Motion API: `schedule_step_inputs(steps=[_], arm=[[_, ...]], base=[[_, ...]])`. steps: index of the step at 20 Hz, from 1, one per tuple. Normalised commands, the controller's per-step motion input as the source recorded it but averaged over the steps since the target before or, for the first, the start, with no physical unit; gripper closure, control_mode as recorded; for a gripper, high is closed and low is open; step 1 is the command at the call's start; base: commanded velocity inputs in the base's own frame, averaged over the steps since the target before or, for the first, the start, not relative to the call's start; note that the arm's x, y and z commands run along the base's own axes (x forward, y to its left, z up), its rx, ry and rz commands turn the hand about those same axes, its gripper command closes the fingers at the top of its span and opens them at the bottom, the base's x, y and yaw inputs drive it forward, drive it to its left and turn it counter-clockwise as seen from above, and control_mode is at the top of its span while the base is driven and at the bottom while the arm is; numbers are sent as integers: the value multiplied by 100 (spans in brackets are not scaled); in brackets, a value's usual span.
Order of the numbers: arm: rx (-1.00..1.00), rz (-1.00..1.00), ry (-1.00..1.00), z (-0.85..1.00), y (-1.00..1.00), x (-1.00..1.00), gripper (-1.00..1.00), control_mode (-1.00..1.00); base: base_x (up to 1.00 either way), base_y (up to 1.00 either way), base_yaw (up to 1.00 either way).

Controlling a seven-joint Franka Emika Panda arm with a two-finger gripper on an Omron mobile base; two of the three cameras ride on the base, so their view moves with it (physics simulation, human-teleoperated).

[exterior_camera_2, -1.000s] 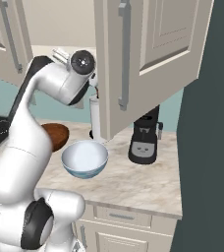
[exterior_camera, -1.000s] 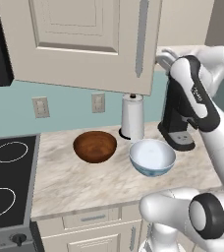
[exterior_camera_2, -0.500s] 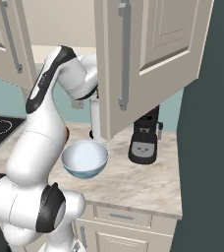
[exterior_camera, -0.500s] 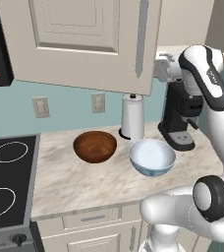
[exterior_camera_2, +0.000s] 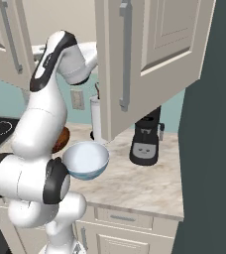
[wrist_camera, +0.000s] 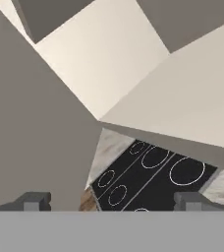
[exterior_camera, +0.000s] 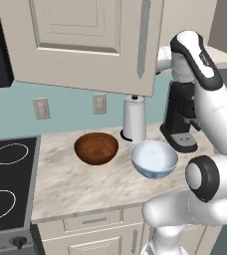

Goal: Open the cabinet. Pick the bowls from the counter and place them in the cabinet. Then close the cabinet.

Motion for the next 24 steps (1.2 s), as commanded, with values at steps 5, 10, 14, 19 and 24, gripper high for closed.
schedule_step_inputs(steps=[5,10,14,19,24], arm=[[0,30,-11,26,52,-78,-100,-100],[0,28,-24,7,49,-100,-100,-100],[0,24,-30,0,47,-100,-100,-100],[0,17,-27,0,43,-100,-100,-100],[0,5,-24,0,56,-63,-100,-100]], base=[[0,0,0],[0,0,0],[0,0,0],[0,0,0],[0,0,0]])
